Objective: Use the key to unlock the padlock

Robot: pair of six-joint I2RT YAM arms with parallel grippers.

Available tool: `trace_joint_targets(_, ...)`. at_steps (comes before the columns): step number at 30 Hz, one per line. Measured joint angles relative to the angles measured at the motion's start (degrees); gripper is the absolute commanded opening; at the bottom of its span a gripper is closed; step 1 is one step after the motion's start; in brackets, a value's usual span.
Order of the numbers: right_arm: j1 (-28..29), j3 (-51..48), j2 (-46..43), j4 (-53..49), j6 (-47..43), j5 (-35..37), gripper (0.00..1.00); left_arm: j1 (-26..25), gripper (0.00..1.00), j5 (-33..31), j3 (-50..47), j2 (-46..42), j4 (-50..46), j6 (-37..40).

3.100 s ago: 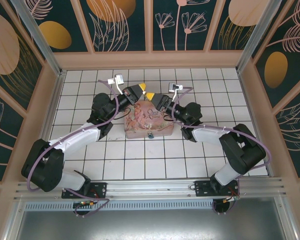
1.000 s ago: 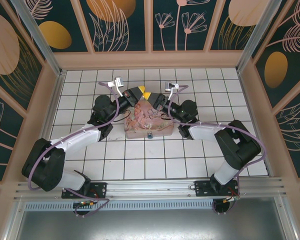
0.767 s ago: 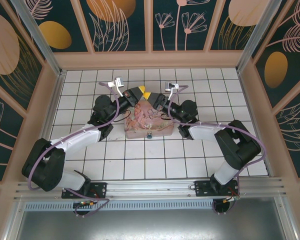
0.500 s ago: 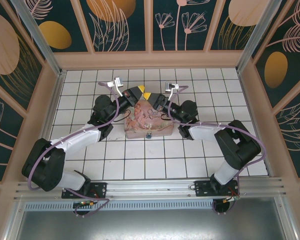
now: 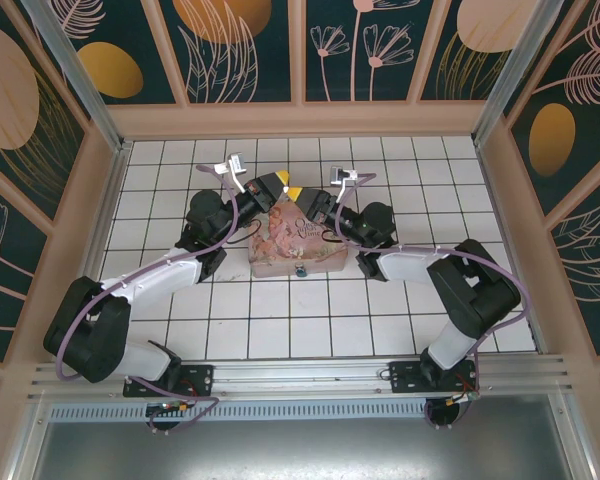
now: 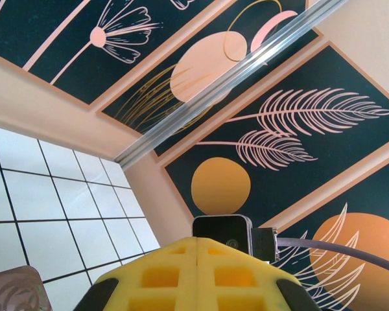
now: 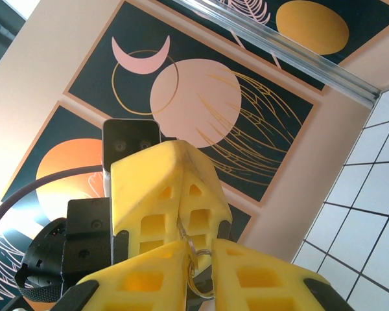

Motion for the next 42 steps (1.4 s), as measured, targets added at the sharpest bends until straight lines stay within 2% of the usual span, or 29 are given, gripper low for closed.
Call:
trace_joint_targets(12,0.17,1.25,0.76,-0.04,-0.02,0.0,0.17,0.0,0.0,-0.39,-0.15,0.0,0.02,-0.02)
trace_joint_targets(14,0.2,1.25,0.85,-0.02,-0.02,-0.02,0.15,0.0,0.0,-0.44,-0.33,0.0,0.02,-0.02)
trace_joint_targets(18,0.22,1.27,1.01,-0.09,0.11,-0.07,0.0,0.02,0.0,-1.07,-0.68,0.0,0.04,-0.02)
trace_joint_targets(24,0.2,1.25,1.05,-0.07,0.26,0.0,0.0,0.0,0.02,-1.4,-0.7,0.0,0.02,-0.07)
trace_joint_targets(28,0.0,-0.13,0.85,-0.04,0.42,-0.02,0.0,0.0,0.46,-1.95,-0.68,-0.74,-2.16,0.37)
trace_joint_targets(31,-0.7,-3.3,0.33,-0.31,0.44,-0.02,0.0,0.0,0.63,-3.21,-0.68,-3.52,-6.54,1.33)
trace_joint_targets(38,-3.39,-6.36,-4.59,-7.61,-1.18,-0.7,0.0,0.0,0.86,-4.68,-0.09,-12.24,-18.8,5.33)
trace_joint_targets(42,-4.59,-6.34,-7.85,-14.99,-4.22,-1.73,0.0,0.0,0.9,-3.43,-0.09,-13.99,-27.47,8.2)
